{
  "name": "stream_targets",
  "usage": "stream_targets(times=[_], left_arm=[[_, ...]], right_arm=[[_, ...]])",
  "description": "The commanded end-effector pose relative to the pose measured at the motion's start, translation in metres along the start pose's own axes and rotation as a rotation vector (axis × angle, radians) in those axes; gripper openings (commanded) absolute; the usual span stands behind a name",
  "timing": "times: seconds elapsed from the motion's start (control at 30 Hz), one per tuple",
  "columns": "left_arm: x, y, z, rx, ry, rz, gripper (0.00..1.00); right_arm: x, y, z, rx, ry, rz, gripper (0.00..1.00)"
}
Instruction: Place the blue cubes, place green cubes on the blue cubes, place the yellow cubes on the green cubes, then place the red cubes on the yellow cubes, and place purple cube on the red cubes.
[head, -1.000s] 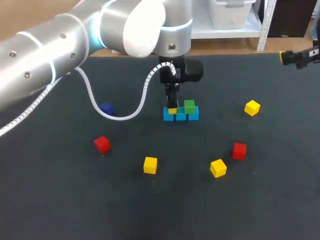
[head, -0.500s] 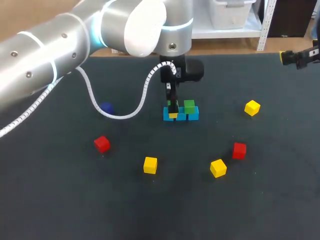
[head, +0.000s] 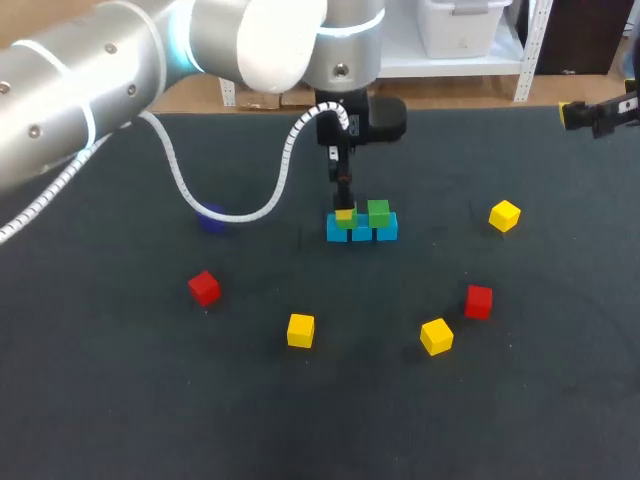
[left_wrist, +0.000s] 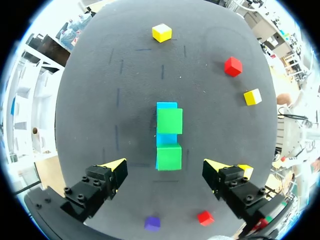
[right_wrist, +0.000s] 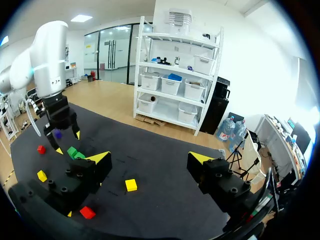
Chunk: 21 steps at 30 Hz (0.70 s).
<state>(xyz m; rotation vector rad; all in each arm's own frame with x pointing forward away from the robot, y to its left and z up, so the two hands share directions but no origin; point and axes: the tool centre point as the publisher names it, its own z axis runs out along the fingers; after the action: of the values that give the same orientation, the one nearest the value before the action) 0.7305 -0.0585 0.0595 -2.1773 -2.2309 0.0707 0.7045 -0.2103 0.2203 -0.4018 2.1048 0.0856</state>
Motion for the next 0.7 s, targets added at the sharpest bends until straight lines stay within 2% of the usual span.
stream_targets(times=[0.03, 0.7], left_arm=[[0.008, -0.009, -0.004, -0.018, -0.011, -0.006, 1.00], [0.031, -0.018, -0.021, -0.063, 0.066, -0.032, 1.00]], right_arm=[[0.003, -0.001, 0.003, -0.006, -0.043, 0.001, 1.00], [0.003, -0.001, 0.003, -0.006, -0.043, 0.001, 1.00]])
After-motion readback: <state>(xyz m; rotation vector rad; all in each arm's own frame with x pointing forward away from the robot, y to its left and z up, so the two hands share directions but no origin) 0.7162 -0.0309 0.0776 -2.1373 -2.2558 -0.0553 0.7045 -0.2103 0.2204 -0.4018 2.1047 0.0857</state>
